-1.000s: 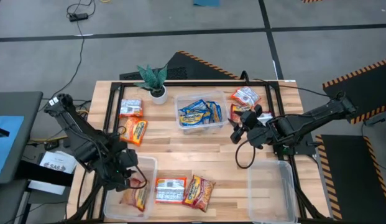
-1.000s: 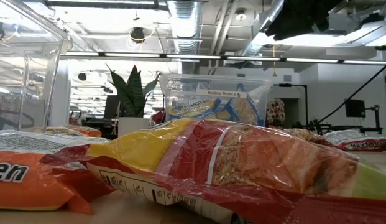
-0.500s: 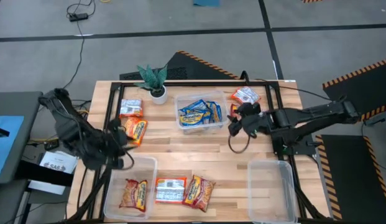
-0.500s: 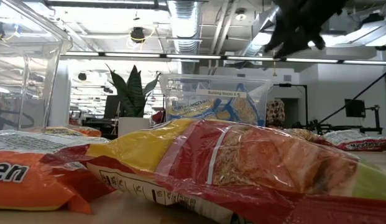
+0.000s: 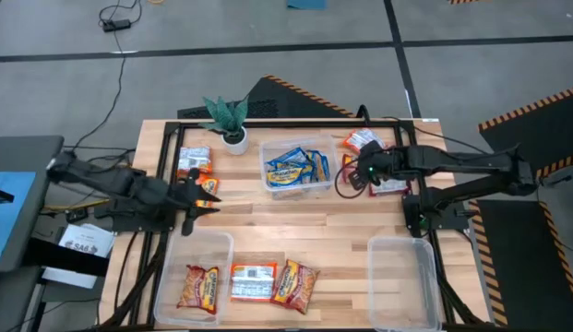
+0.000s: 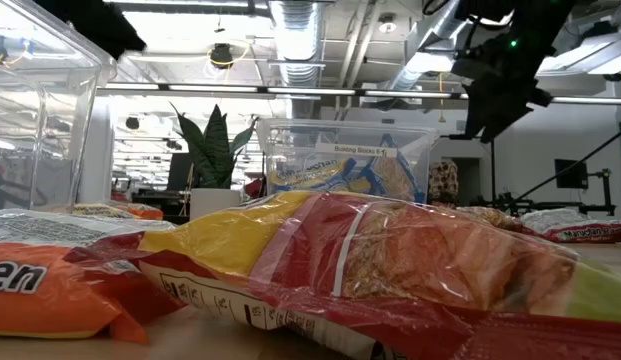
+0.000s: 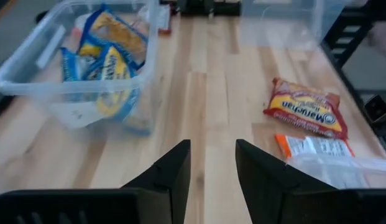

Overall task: Sort Maruchan noodles
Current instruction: Put the top left red noodle packet into the bottom left transparent bin

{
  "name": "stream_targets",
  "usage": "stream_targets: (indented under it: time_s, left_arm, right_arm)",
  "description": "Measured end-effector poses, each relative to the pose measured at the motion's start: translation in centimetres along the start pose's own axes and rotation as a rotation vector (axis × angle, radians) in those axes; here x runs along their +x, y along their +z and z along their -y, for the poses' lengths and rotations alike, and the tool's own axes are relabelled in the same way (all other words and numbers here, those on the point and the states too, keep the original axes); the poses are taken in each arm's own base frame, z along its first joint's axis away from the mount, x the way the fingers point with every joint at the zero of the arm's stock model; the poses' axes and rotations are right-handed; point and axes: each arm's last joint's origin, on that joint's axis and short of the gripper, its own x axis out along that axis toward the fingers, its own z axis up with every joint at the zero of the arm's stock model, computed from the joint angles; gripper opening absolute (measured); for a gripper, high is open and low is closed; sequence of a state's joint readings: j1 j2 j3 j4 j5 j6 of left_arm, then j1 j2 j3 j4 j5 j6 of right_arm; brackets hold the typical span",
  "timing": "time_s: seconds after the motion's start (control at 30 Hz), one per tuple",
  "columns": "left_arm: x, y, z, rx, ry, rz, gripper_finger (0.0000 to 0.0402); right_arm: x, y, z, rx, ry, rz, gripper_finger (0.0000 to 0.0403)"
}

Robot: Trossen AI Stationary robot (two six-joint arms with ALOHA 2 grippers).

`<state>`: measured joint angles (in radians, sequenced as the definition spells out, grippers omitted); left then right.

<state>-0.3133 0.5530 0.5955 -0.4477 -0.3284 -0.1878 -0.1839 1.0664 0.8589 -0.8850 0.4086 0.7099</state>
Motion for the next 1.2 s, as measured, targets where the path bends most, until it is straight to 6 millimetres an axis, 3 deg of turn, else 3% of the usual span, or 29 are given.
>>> stream_targets:
  time_s: [0.27, 0.43, 0.7, 0.9, 1.2]
  left_arm:
    - [2.8, -3.2, -2.9, -0.049, -0.02, 0.139, 0.0114]
    - [2.9, -2.9, -3.4, -0.062, -0.003, 0.199, 0.0114]
    - [2.8, -2.7, -3.6, -0.092, 0.075, 0.233, 0.0114]
    - [2.8, -2.6, -3.7, -0.121, 0.111, 0.239, 0.0114]
    - [2.8, -2.7, -3.7, -0.122, 0.116, 0.239, 0.0114]
  right_arm:
    - [2.3, -0.1, -0.1, -0.07, -0.045, -0.145, 0.0221]
    - [5.5, -1.5, -0.8, -0.334, -0.064, -0.284, 0.0221]
    - [8.9, -3.0, -1.2, -0.582, -0.102, -0.356, 0.0221]
    - [9.7, -3.0, -1.6, -0.699, -0.186, -0.304, 0.0221]
    - [9.9, -2.8, -1.7, -0.788, -0.17, -0.297, 0.022]
